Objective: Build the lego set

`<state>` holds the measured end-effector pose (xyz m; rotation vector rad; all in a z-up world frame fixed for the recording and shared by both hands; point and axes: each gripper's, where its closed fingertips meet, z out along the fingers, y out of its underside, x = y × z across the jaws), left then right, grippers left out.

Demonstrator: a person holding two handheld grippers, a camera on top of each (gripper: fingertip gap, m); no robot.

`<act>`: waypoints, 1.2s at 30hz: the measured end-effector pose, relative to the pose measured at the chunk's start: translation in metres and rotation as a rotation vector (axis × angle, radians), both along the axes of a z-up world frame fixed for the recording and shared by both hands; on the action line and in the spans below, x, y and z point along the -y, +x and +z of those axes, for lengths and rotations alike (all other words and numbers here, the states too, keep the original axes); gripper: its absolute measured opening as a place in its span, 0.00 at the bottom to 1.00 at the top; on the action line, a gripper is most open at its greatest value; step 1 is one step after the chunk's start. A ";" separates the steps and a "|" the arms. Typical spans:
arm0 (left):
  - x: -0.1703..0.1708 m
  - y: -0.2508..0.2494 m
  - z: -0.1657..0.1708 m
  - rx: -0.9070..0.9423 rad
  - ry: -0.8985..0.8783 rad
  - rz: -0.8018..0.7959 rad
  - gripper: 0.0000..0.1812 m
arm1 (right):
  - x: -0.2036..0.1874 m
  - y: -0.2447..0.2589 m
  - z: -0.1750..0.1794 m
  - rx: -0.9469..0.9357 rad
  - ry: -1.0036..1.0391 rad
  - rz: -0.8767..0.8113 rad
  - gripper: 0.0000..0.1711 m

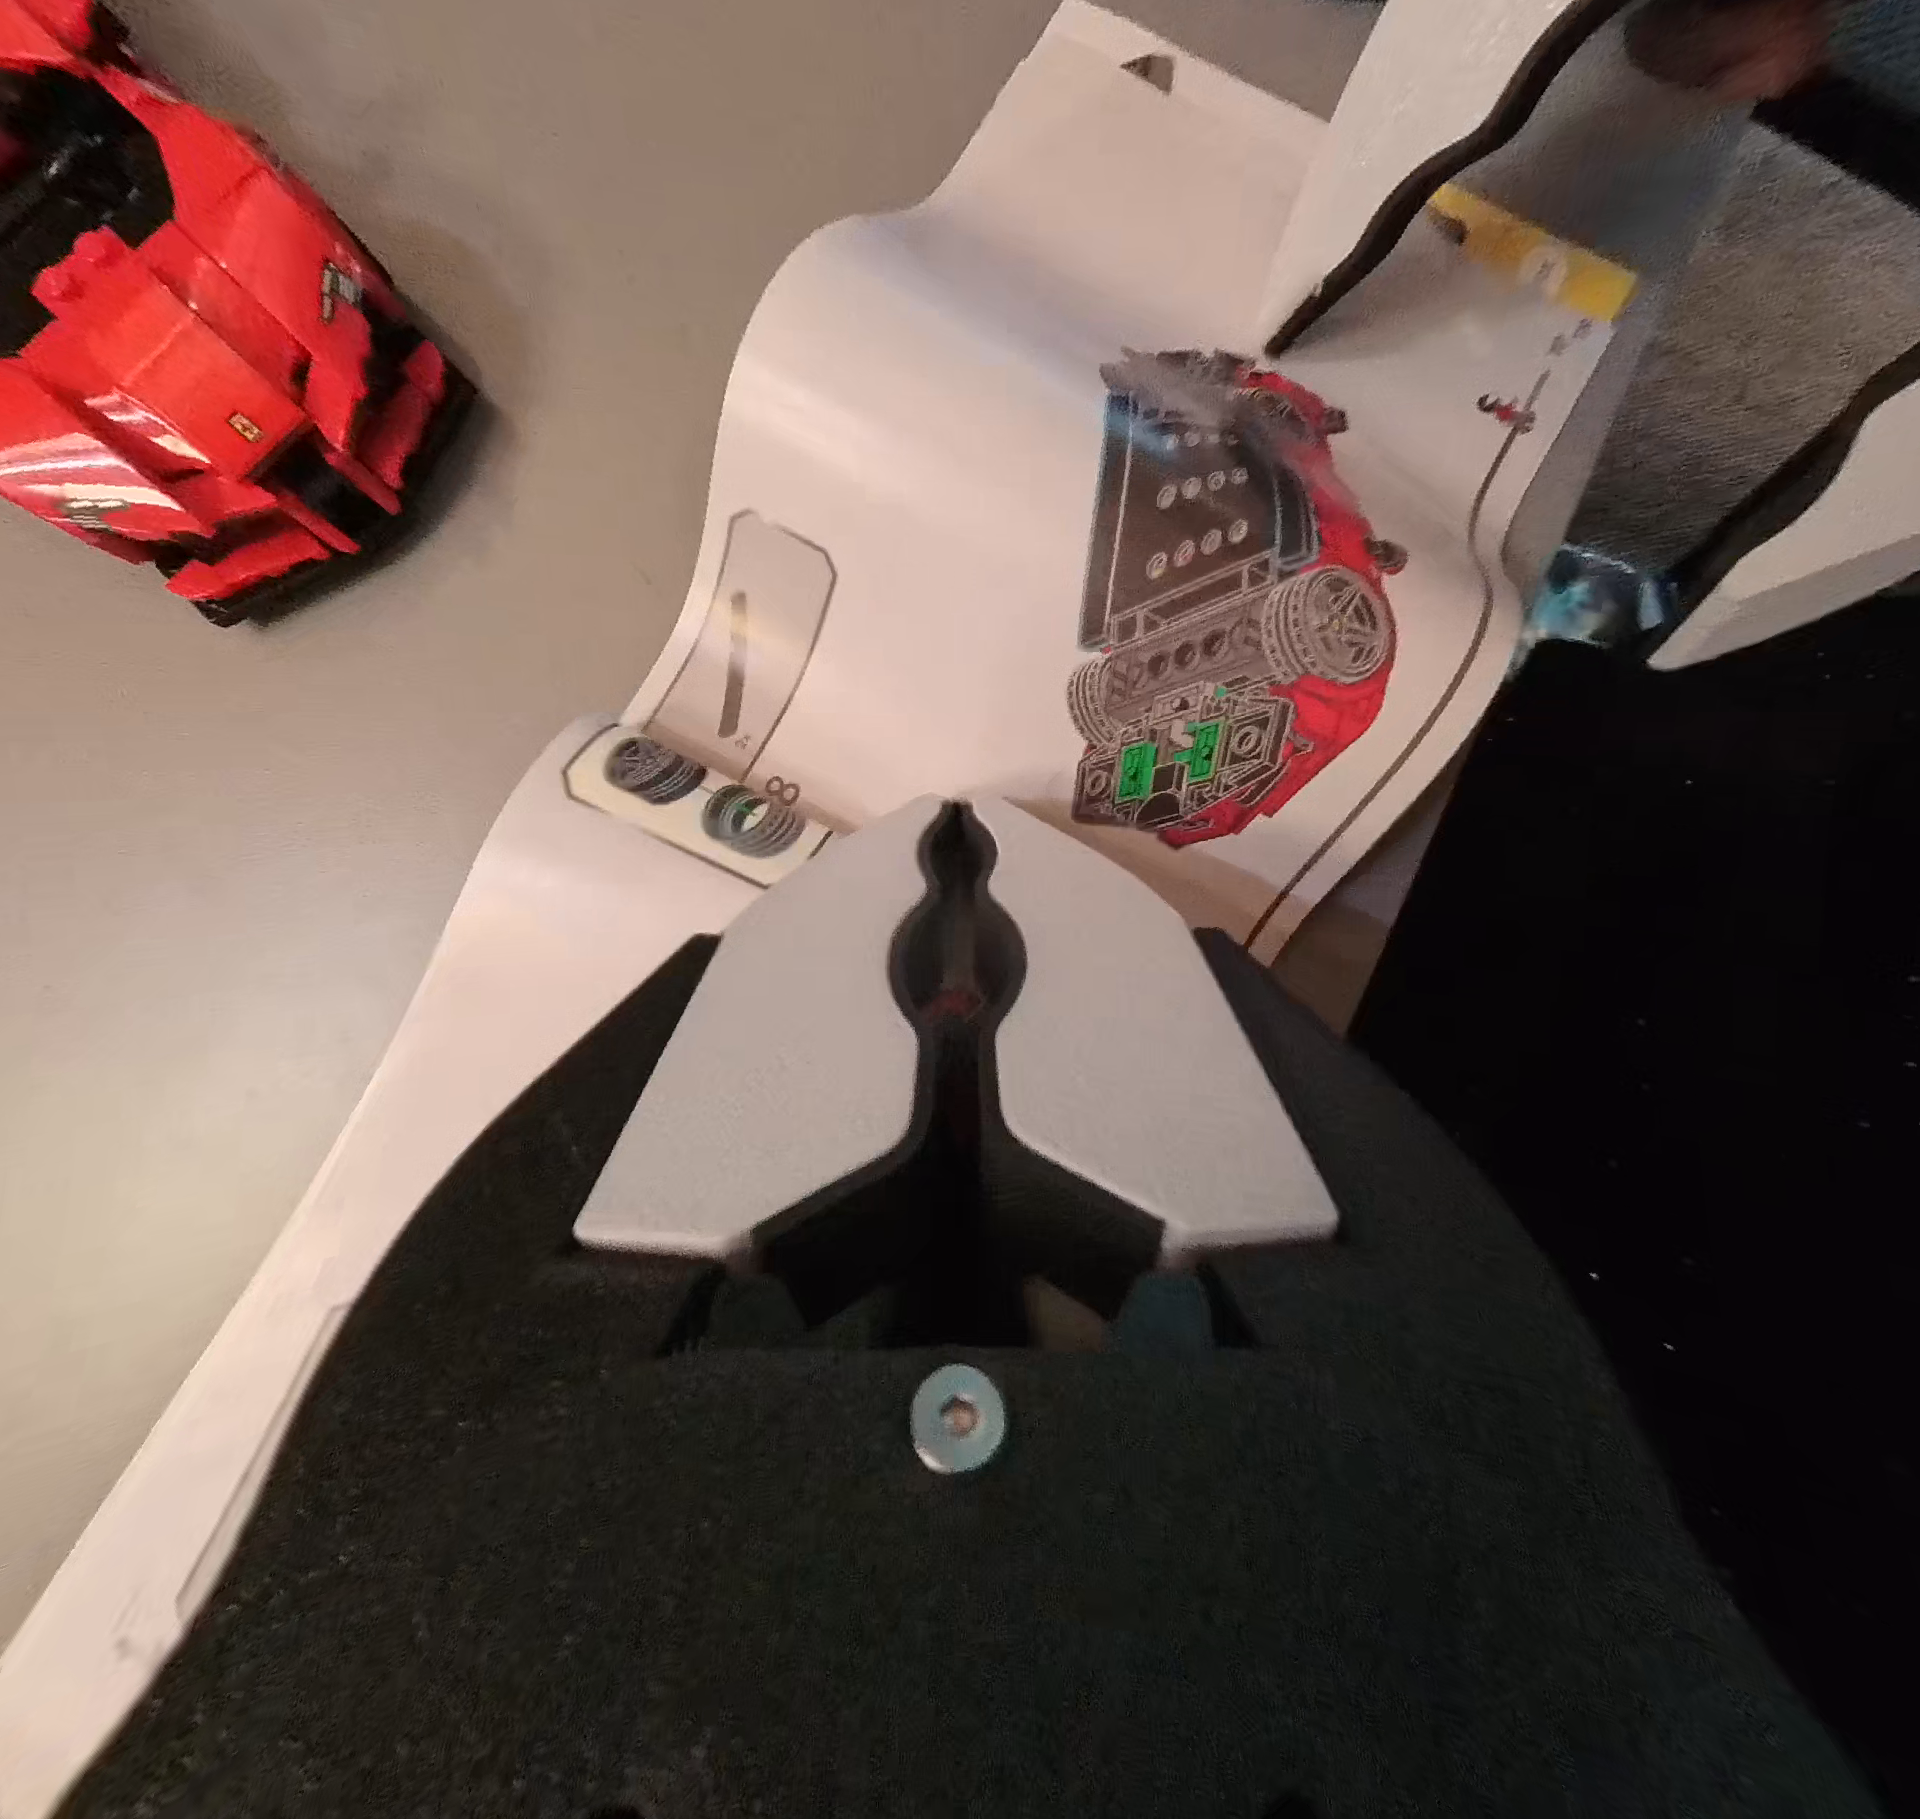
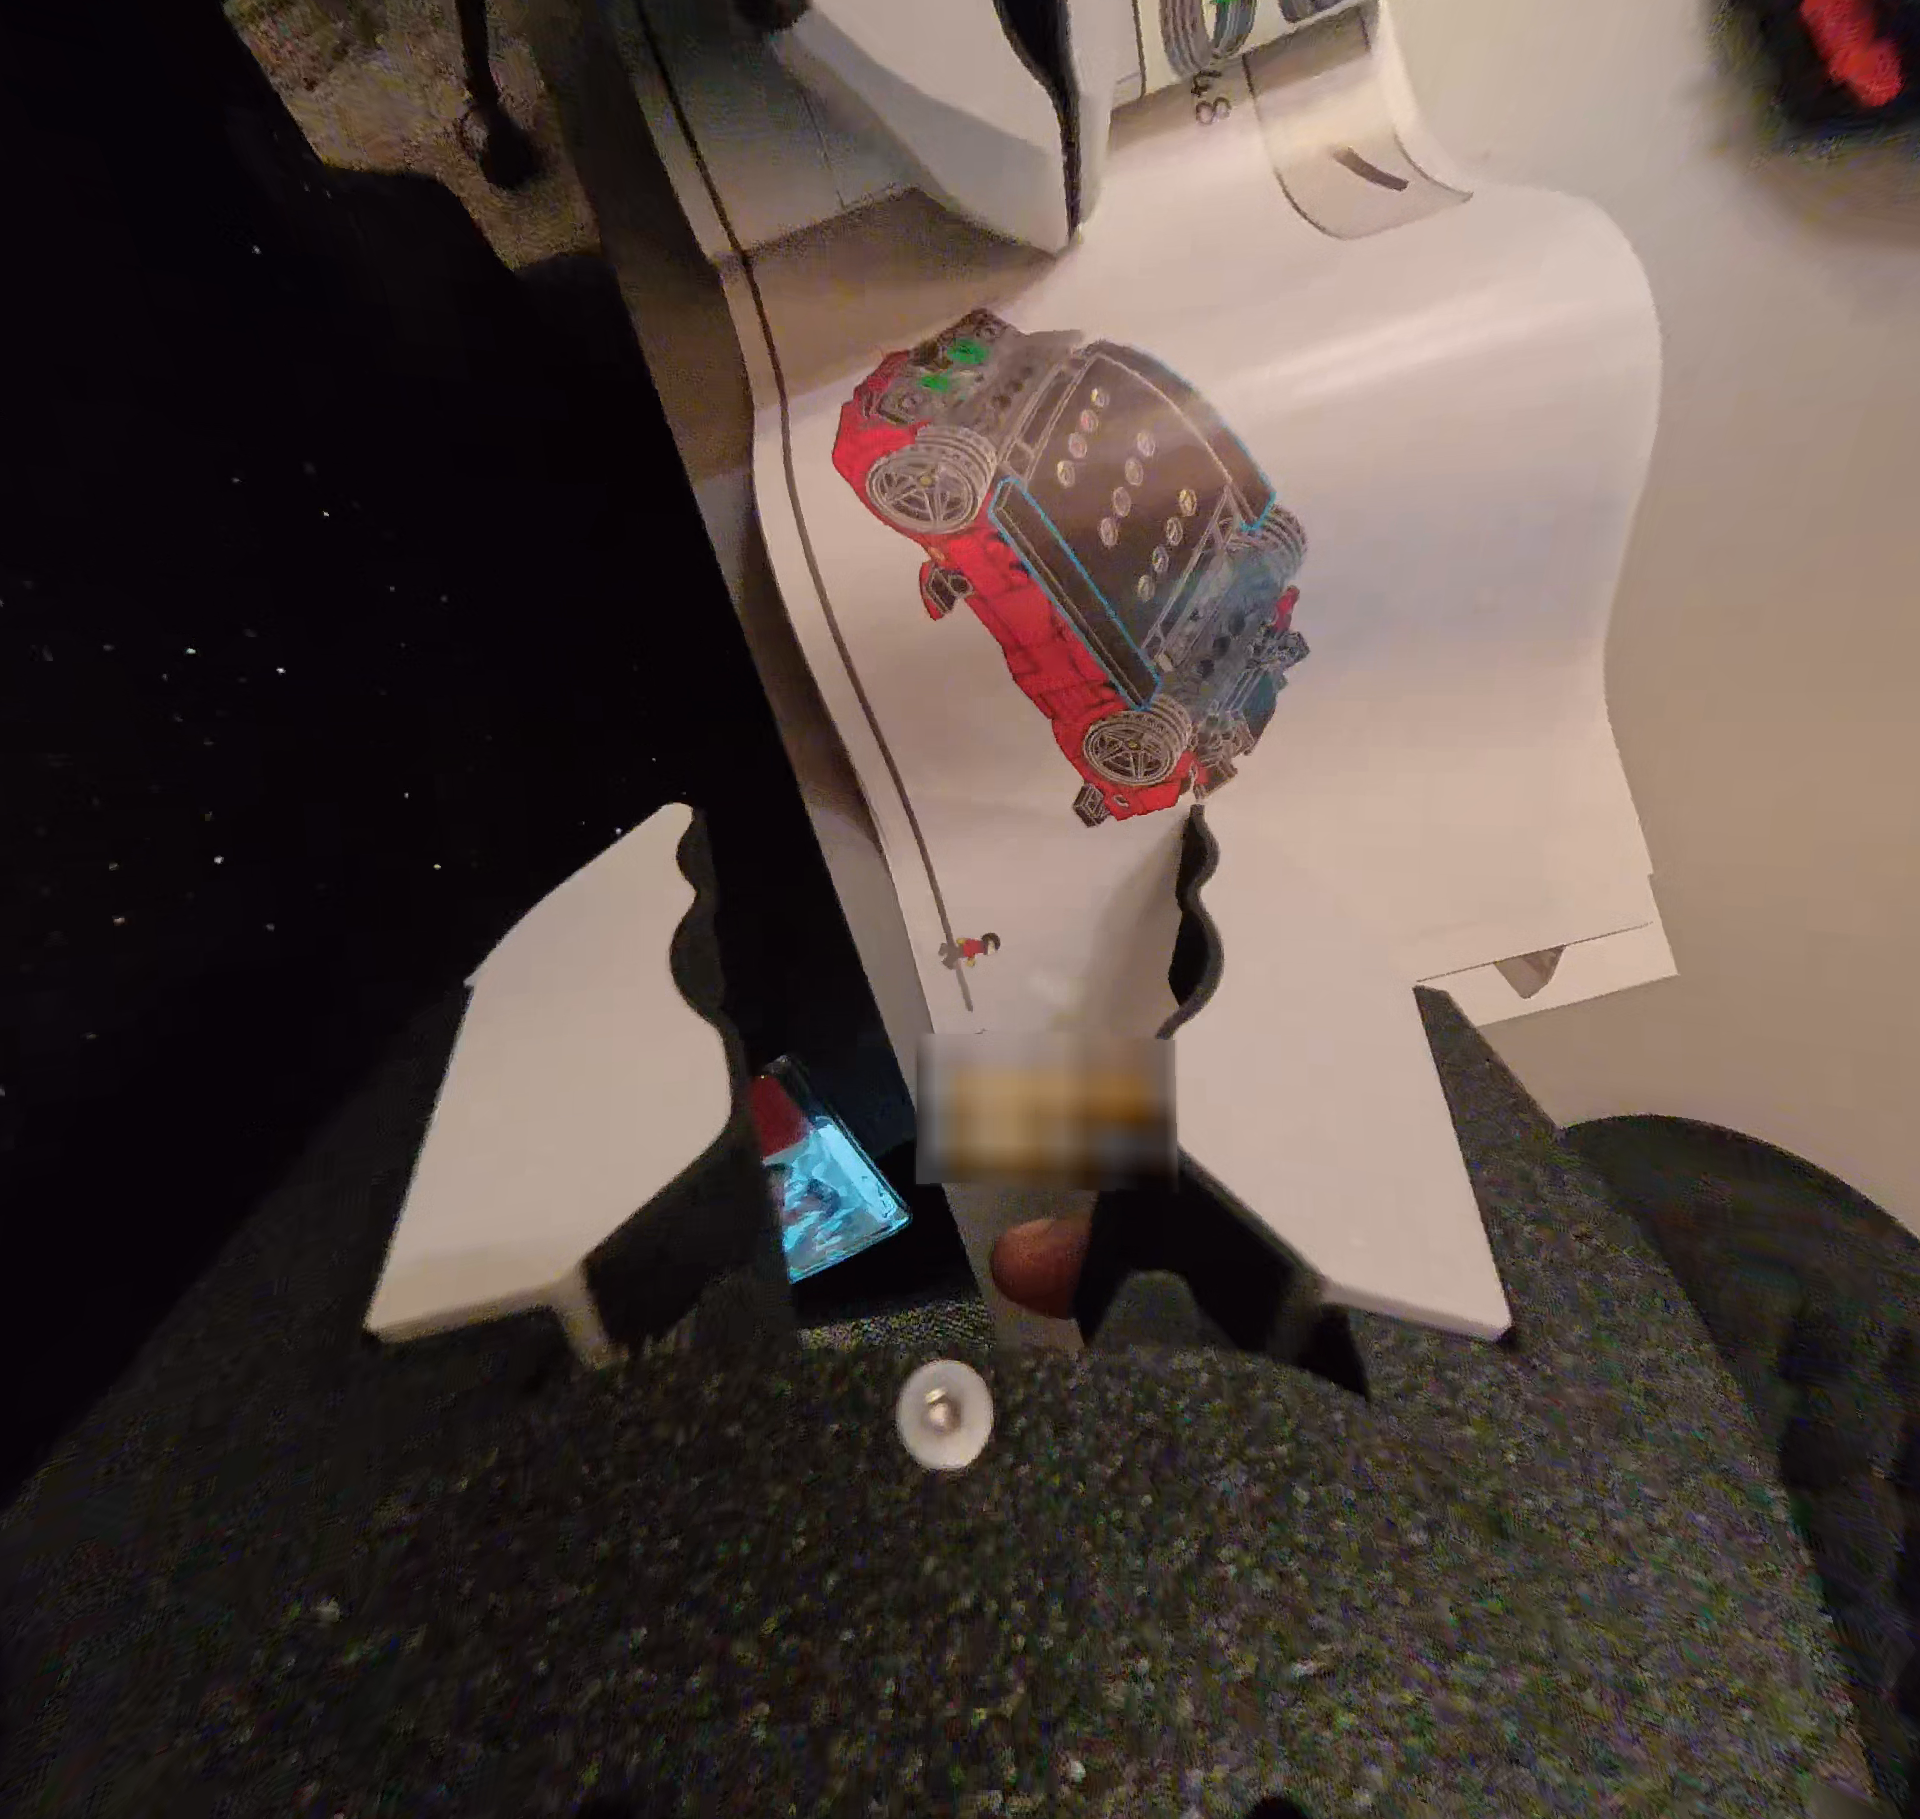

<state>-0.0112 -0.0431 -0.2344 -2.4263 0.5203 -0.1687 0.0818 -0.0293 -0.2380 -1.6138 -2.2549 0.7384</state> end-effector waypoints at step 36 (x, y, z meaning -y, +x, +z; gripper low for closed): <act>0.013 0.036 0.065 0.011 0.326 -0.134 0.00 | -0.019 0.000 0.063 -0.312 -0.027 -0.122 0.39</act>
